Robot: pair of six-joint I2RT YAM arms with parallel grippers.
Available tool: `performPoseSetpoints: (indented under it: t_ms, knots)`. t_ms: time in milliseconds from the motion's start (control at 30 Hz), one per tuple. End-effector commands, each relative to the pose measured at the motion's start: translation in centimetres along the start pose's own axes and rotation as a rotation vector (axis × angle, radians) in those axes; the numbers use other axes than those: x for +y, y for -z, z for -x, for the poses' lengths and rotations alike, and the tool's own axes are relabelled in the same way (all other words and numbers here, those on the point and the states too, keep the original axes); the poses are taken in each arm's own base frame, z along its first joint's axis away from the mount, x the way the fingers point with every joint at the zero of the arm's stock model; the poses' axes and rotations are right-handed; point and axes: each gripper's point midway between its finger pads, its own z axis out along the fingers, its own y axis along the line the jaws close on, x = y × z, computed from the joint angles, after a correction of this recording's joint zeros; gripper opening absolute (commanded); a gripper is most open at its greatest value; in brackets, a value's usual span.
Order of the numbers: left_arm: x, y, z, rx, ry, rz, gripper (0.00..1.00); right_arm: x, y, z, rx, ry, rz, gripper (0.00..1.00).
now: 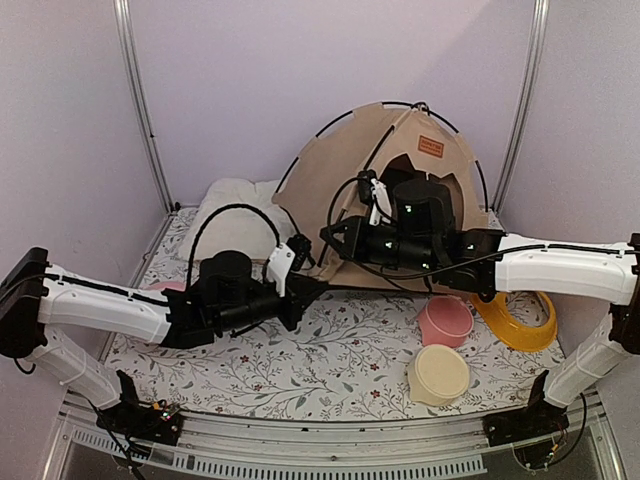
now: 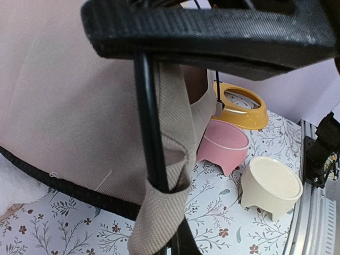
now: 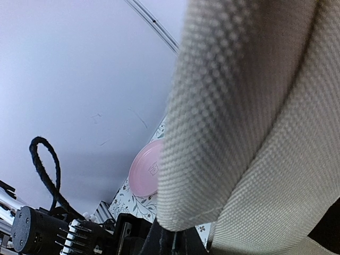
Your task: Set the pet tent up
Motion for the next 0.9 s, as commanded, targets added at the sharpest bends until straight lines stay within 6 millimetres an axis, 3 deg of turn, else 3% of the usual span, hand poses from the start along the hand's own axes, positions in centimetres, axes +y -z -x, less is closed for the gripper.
performPoseSetpoints:
  t_ms: [0,167,300,500,633,867]
  knots:
    - [-3.1,1.1,5.2,-0.163,0.010,-0.104,0.00,-0.9,-1.0,-2.0,0.048,0.013,-0.029,0.00]
    - [-3.2,1.9,6.1,-0.184,-0.001,-0.116,0.00,-2.2,-0.9,-2.9,0.069,0.019,-0.073,0.00]
    - [-3.7,2.1,5.3,-0.156,-0.016,-0.146,0.01,-2.8,-0.7,-3.2,0.070,0.022,-0.093,0.00]
    - [-3.3,2.1,2.8,-0.087,0.001,-0.136,0.21,-3.1,-1.0,-4.6,0.107,0.028,-0.095,0.00]
    - [-2.6,3.0,2.3,-0.082,0.026,-0.105,0.27,-3.0,-1.2,-5.4,0.127,0.031,-0.091,0.00]
    - [-1.0,6.0,2.0,-0.081,0.047,-0.041,0.27,-2.8,-1.5,-6.0,0.143,0.047,-0.093,0.00]
